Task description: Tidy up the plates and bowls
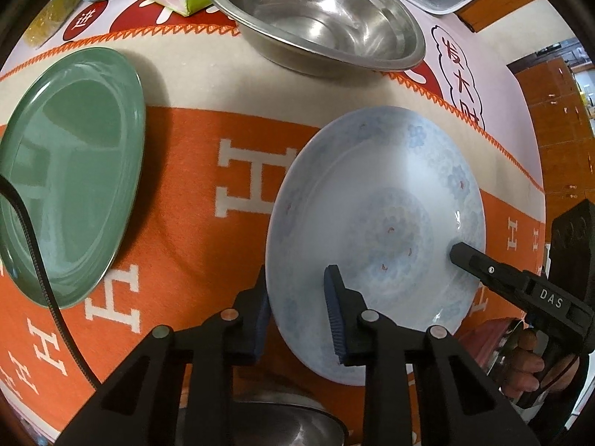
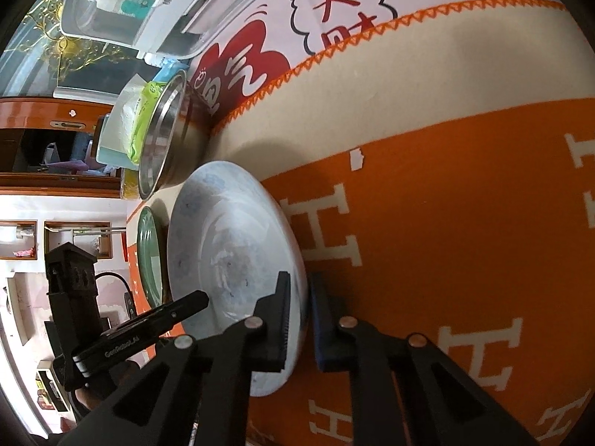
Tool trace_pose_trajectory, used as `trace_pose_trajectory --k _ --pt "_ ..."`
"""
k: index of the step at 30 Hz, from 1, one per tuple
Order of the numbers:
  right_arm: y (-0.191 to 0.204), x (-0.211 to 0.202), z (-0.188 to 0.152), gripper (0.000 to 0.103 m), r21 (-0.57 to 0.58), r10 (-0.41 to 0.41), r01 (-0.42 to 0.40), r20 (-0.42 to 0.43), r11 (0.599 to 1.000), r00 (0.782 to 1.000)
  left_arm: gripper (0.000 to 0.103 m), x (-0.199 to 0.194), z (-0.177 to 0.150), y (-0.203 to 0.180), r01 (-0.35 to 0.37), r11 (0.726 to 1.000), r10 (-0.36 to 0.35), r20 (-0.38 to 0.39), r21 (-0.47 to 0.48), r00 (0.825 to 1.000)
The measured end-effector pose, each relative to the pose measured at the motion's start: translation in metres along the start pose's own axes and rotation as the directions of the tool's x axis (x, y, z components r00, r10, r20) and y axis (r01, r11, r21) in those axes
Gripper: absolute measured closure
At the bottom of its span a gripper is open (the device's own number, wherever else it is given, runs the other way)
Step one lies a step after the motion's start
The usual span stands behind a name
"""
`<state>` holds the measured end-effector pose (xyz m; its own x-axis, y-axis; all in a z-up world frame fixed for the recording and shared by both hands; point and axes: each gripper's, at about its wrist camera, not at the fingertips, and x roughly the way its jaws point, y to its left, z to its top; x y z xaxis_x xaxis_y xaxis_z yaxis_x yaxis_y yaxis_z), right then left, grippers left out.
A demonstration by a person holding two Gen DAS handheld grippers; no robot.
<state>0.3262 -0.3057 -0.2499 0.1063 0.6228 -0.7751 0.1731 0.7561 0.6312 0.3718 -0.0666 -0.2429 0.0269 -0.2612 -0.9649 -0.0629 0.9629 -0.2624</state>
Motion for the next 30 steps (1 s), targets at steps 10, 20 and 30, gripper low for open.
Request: trace_pose_trajectory --k 10,20,30 --pt "-0.005 0.0 0.001 0.094 0.009 0.025 -0.025 0.003 1.0 1.0 0.077 0.0 0.0 -0.001 -0.002 1.0 0.002 -0.01 0.023 1.0" --pt "0.0 0.0 0.001 0.096 -0.03 -0.004 0.004 -0.004 1.0 1.0 0.077 0.001 -0.001 -0.003 -0.015 0.999 0.015 -0.006 0.032 1.0" --pt "0.004 -0.007 -0.006 0.096 -0.035 -0.002 0.002 0.007 0.999 1.0 0.077 -0.007 -0.002 -0.013 -0.049 0.997 0.048 0.024 0.059 0.999"
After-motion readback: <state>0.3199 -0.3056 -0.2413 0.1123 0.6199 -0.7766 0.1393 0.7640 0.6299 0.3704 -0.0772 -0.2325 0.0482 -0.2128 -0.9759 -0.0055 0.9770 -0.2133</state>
